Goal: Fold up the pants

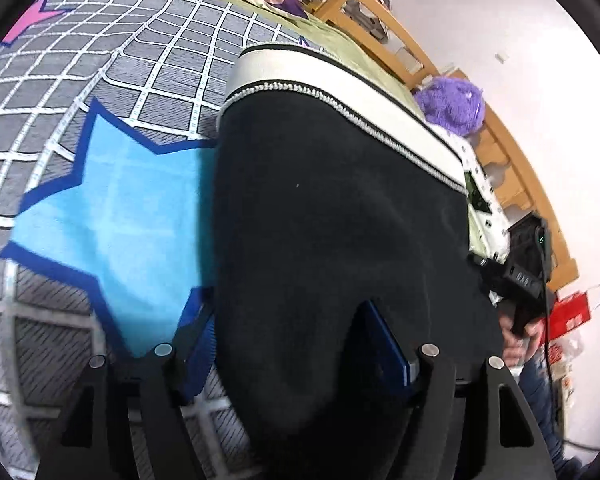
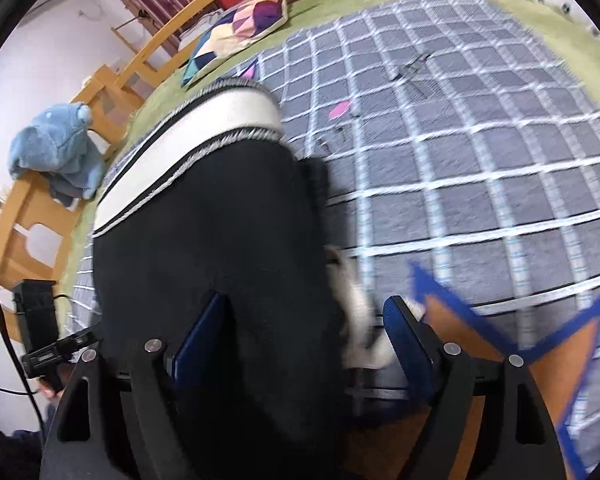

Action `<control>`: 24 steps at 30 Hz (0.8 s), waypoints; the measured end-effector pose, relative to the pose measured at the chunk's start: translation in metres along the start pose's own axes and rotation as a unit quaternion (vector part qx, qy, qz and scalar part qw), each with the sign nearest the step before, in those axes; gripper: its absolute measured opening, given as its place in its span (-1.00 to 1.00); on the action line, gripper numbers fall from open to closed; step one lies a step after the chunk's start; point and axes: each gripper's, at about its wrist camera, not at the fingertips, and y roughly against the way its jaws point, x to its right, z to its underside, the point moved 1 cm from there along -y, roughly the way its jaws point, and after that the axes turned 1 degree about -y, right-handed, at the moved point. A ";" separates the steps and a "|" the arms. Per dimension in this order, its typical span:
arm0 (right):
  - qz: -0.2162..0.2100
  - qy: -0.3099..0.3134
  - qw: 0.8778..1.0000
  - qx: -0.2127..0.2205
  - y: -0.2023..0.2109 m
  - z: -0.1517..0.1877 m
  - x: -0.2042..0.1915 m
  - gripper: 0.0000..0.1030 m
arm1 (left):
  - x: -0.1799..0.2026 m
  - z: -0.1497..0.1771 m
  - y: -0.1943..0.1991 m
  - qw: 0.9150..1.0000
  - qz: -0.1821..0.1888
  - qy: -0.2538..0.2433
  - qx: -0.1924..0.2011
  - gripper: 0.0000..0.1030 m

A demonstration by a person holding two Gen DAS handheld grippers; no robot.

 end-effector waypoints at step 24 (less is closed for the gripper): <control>-0.072 0.025 0.995 0.059 -0.023 0.032 -0.212 -0.57 | -0.066 -0.076 0.191 0.994 -0.081 -0.031 0.070 -0.70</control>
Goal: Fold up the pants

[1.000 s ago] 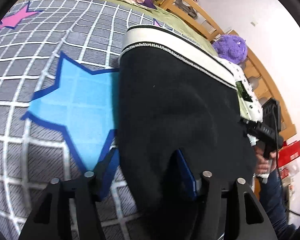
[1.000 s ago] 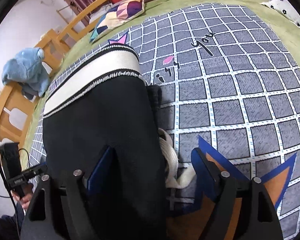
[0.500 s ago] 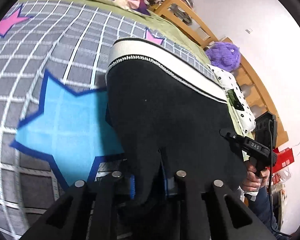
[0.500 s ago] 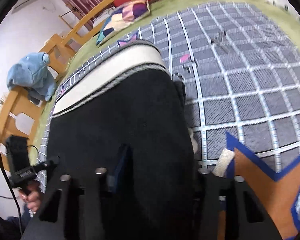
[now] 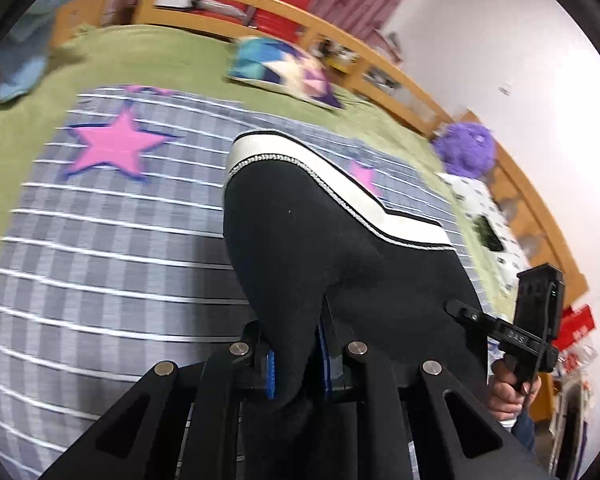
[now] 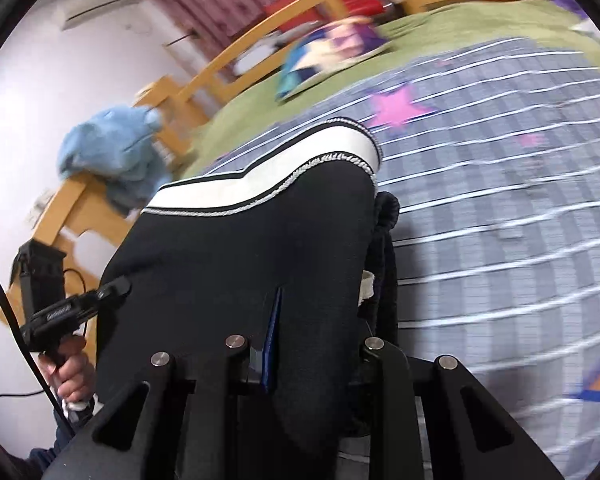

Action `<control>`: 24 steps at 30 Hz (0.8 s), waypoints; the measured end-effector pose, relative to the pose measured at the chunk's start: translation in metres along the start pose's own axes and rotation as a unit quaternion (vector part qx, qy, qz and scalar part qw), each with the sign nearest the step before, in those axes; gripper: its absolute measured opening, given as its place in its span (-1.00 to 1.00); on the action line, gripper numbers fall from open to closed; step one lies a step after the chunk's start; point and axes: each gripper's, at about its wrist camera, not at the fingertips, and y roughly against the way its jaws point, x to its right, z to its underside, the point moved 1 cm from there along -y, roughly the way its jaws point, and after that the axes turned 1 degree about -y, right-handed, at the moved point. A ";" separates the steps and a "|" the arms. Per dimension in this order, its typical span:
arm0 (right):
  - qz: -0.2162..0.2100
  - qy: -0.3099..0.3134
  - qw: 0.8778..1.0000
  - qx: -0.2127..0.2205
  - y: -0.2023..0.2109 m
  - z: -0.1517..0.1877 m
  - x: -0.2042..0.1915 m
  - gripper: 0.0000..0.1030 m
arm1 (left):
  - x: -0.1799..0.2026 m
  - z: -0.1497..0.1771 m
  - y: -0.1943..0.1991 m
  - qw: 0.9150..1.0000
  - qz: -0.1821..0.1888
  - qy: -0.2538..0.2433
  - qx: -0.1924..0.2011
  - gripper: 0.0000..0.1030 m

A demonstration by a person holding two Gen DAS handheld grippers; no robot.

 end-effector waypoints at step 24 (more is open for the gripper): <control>0.066 0.027 0.997 -0.025 0.005 0.080 -0.018 0.09 | -0.022 0.150 0.056 0.992 -0.047 -0.121 -0.003 0.11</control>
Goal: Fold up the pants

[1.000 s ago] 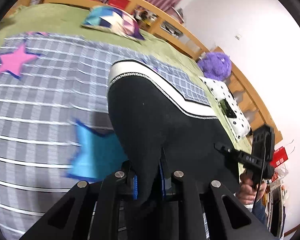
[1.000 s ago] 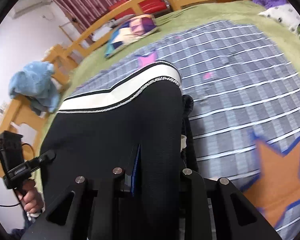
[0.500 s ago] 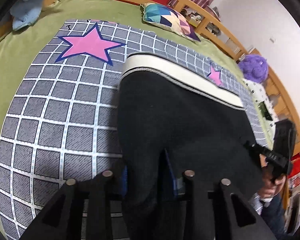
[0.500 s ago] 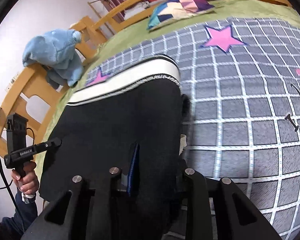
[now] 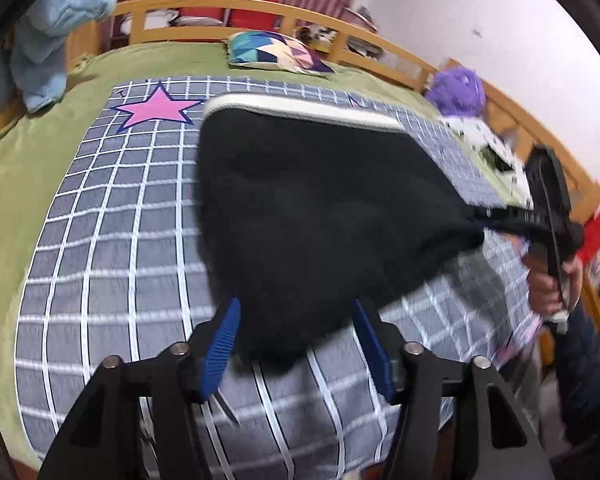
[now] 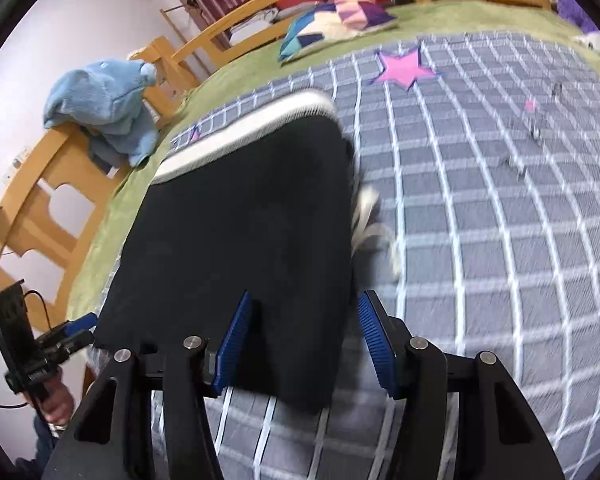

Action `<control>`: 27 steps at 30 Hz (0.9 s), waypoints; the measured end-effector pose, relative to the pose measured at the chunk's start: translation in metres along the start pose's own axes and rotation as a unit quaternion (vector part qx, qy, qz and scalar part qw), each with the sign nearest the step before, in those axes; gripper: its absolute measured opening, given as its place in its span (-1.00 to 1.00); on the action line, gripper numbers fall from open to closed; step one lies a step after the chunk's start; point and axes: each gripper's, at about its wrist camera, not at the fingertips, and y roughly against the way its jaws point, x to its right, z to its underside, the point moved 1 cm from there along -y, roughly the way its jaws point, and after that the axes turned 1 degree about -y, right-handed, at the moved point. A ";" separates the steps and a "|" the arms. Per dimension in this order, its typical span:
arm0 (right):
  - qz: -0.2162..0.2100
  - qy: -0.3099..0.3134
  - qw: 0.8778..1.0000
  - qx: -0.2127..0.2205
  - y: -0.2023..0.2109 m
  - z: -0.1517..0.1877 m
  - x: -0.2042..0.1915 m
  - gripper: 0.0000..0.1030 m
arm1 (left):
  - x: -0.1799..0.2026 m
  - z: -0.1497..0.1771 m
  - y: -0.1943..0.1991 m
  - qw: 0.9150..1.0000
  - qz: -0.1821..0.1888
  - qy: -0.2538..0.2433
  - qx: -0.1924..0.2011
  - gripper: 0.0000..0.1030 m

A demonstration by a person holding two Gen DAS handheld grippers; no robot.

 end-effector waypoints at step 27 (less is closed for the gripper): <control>0.011 -0.037 0.999 0.019 -0.005 0.035 0.015 -0.37 | -0.012 0.043 -0.008 0.998 -0.059 -0.023 0.017 -0.10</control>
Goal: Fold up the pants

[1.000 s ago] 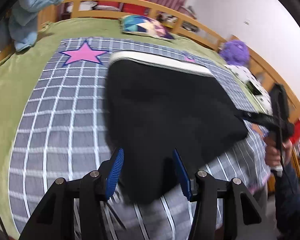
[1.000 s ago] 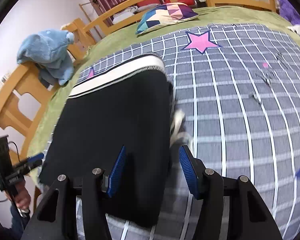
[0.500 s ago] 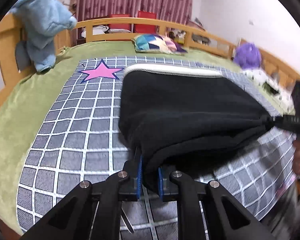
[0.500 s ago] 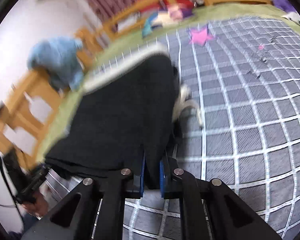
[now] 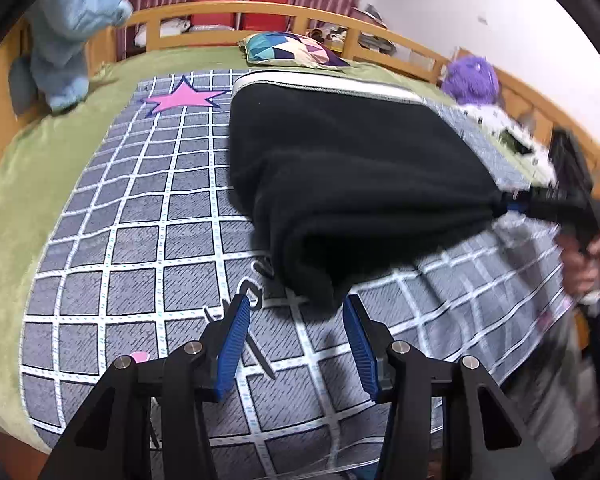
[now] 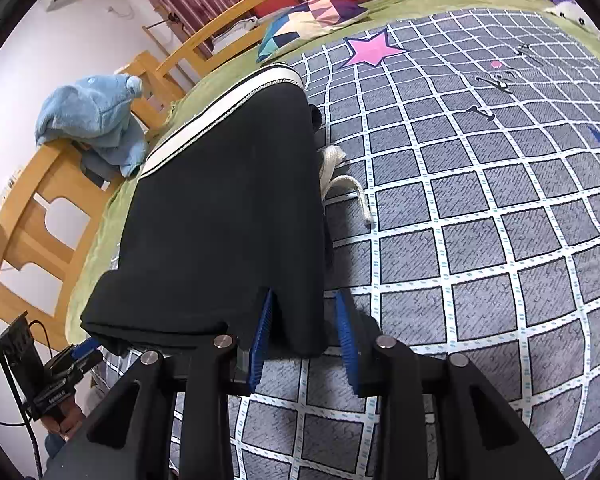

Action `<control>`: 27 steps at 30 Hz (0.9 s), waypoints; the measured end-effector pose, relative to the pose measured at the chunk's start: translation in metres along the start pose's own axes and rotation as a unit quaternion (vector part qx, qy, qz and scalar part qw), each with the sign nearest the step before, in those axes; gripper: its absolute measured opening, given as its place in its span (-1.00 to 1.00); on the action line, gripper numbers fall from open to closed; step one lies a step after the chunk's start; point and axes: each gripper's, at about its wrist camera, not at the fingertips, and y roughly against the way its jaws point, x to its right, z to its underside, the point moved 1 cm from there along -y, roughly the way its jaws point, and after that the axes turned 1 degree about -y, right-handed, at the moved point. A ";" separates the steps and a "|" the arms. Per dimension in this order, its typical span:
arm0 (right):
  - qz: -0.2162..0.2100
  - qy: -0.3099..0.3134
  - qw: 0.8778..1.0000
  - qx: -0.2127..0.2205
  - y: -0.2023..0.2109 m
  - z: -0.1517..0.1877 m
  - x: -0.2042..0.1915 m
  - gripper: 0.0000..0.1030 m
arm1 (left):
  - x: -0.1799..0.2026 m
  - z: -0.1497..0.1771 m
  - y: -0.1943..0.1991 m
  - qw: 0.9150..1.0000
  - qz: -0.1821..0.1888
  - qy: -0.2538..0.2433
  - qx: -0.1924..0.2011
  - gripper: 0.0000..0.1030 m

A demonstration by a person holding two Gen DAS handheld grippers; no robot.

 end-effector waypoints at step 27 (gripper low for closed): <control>0.007 0.003 1.000 -0.004 0.000 0.003 -0.004 -0.51 | -0.006 -0.012 -0.009 0.999 0.022 0.028 0.031 -0.30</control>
